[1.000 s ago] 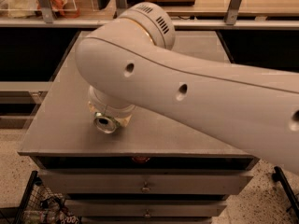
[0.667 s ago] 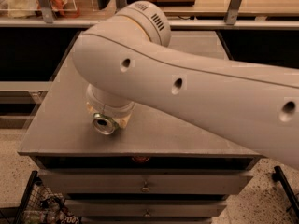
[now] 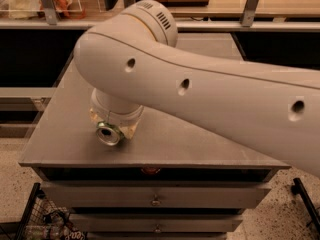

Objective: Knock green can over

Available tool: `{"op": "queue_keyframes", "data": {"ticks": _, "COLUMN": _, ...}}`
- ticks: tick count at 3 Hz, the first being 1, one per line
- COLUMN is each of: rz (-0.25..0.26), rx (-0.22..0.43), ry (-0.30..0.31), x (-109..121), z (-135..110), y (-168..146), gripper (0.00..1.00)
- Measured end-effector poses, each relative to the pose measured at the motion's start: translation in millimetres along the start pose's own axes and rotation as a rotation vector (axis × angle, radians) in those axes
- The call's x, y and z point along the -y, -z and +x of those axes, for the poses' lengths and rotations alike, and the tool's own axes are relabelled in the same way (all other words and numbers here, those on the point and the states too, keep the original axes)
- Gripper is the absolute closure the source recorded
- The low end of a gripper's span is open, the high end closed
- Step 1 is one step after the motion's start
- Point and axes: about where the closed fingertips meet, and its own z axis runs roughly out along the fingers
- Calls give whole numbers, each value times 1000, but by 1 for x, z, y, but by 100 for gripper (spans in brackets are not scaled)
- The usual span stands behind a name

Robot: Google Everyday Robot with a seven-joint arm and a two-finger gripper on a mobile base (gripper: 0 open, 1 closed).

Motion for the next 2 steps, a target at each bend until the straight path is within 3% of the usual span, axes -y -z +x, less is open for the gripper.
{"op": "queue_keyframes", "data": {"ticks": 1, "rz": -1, "rx": 16, "ry": -3, "x": 0, "z": -2, "y": 0, "gripper": 0}}
{"op": "queue_keyframes", "data": {"ticks": 2, "rz": 2, "rx": 33, "ry": -3, "x": 2, "z": -2, "y": 2, "gripper": 0}}
